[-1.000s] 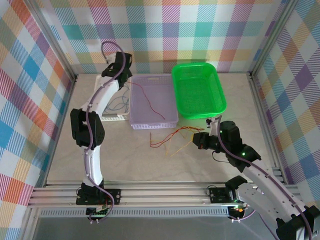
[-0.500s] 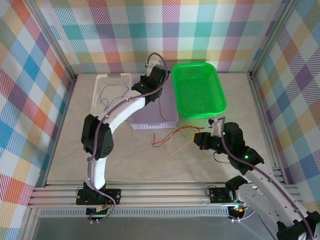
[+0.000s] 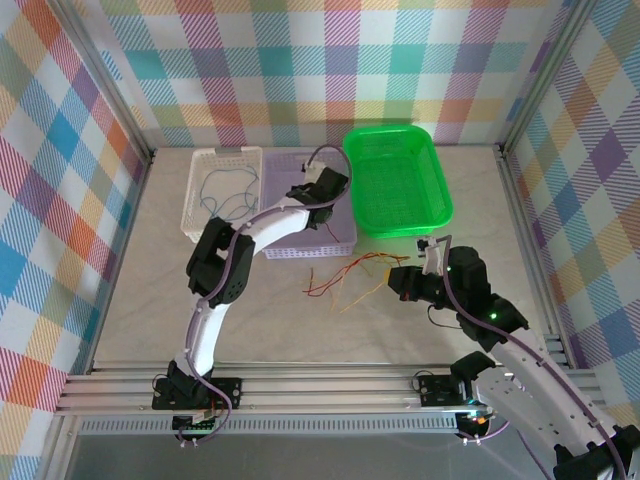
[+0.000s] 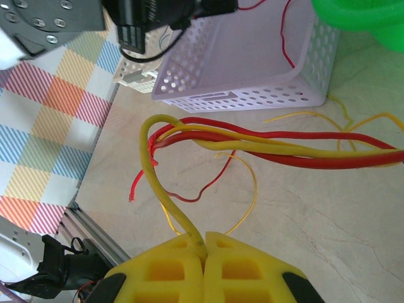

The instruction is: Untangle the cables

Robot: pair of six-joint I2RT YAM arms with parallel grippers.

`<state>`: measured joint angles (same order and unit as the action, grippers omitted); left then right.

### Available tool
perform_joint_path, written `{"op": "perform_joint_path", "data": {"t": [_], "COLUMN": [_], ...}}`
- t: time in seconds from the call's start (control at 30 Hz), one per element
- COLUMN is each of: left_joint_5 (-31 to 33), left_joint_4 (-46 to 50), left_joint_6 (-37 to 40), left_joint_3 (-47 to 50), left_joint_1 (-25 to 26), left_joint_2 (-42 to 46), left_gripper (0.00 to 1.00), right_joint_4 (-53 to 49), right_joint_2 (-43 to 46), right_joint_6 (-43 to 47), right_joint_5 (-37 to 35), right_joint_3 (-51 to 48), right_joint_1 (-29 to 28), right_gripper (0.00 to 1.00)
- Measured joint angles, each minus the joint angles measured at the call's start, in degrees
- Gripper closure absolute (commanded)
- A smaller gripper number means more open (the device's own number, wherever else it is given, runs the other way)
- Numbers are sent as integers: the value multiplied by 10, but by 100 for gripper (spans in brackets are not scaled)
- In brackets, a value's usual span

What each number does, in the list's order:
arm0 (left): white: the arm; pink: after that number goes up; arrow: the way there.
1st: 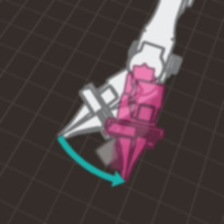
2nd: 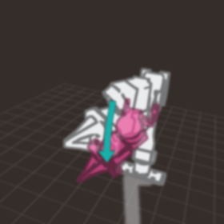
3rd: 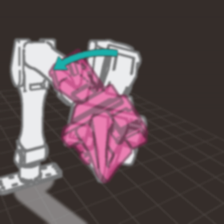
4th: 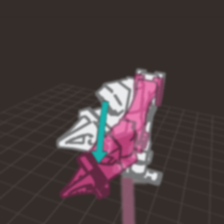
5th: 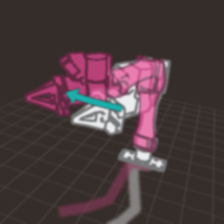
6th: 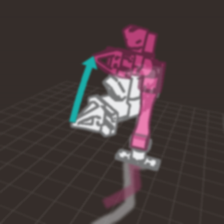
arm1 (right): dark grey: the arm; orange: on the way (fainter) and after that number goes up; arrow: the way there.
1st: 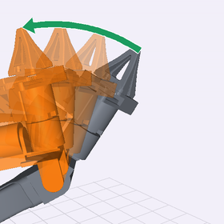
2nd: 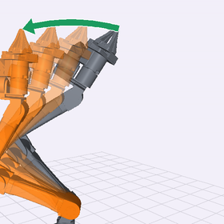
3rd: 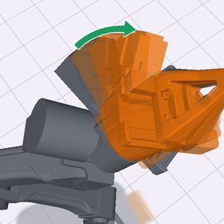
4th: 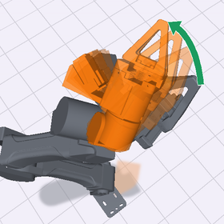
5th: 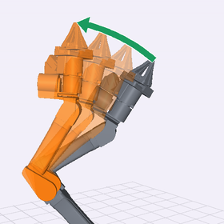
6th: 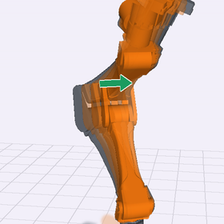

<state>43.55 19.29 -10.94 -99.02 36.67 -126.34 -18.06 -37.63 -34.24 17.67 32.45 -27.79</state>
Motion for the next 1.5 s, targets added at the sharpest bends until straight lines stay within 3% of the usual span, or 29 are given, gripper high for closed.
{"op": "perform_joint_path", "data": {"t": [0.37, 0.53, 0.6, 0.8, 1.0, 1.17, 1.4, 1.5], "left_joint_5": [-54, -111, -131, -184, -206, -218, -242, -257], "left_joint_4": [36, 115, 125, 170, 189, 198, 198, 200], "left_joint_6": [-41, -57, -71, -104, -116, -122, -137, -142], "left_joint_3": [-10, -132, -149, -149, -149, -147, -113, -109], "left_joint_1": [-13, -39, -49, -66, -72, -72, -74, -76], "left_joint_2": [-56, -78, -78, -94, -98, -92, -17, 18], "left_gripper": [100, 99, 84, 74, 45, 28, 6, 0], "right_joint_4": [-3, -5, -5, -11, -15, -15, -15, -15], "right_joint_2": [7, 7, 7, 7, 7, 7, 7, 7], "right_joint_6": [0, 0, 0, 0, 0, 0, 0, 0], "right_joint_5": [0, 0, 0, 0, 0, 0, 0, 0], "right_joint_3": [-2, -2, -2, -2, -2, -2, -2, -2], "right_joint_1": [0, 0, 0, 0, 0, 0, 0, 0], "right_gripper": [100, 100, 100, 100, 100, 100, 100, 100]}}
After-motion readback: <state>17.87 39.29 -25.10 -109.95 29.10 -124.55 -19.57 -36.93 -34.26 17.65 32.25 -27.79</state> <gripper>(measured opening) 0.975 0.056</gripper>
